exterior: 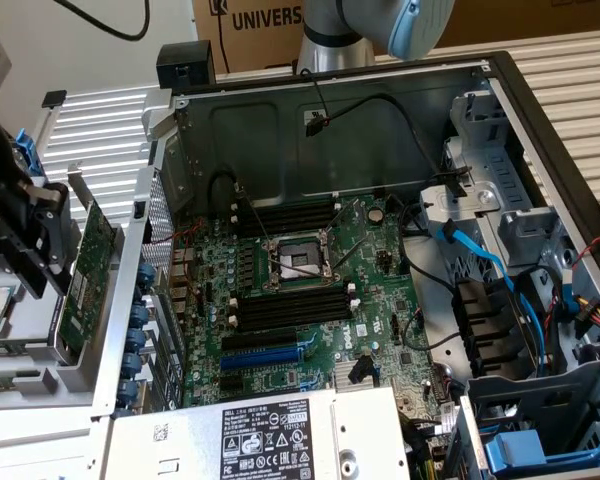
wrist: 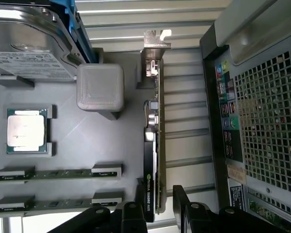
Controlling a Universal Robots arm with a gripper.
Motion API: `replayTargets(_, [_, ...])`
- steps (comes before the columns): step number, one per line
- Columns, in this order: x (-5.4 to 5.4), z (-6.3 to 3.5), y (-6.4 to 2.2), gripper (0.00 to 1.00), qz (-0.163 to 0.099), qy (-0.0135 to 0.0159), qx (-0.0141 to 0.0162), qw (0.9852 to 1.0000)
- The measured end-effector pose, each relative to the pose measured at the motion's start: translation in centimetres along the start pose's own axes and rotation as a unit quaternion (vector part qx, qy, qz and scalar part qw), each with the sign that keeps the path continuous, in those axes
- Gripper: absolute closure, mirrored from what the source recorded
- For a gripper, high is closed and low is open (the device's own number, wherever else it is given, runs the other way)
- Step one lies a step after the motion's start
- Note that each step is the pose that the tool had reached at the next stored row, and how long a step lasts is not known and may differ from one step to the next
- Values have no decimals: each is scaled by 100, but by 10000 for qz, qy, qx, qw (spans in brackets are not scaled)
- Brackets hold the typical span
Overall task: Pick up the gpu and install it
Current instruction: 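Reach for the gpu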
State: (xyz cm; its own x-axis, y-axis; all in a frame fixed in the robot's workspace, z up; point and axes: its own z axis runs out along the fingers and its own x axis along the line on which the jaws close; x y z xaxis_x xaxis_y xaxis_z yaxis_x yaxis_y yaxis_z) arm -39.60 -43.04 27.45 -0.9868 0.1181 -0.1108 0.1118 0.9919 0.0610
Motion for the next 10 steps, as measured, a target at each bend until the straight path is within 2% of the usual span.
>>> replayTargets(7, [22,14,5,64,169,-10,-35,9999])
replayTargets(10, [31,15,7,64,217,-12,-40,9998])
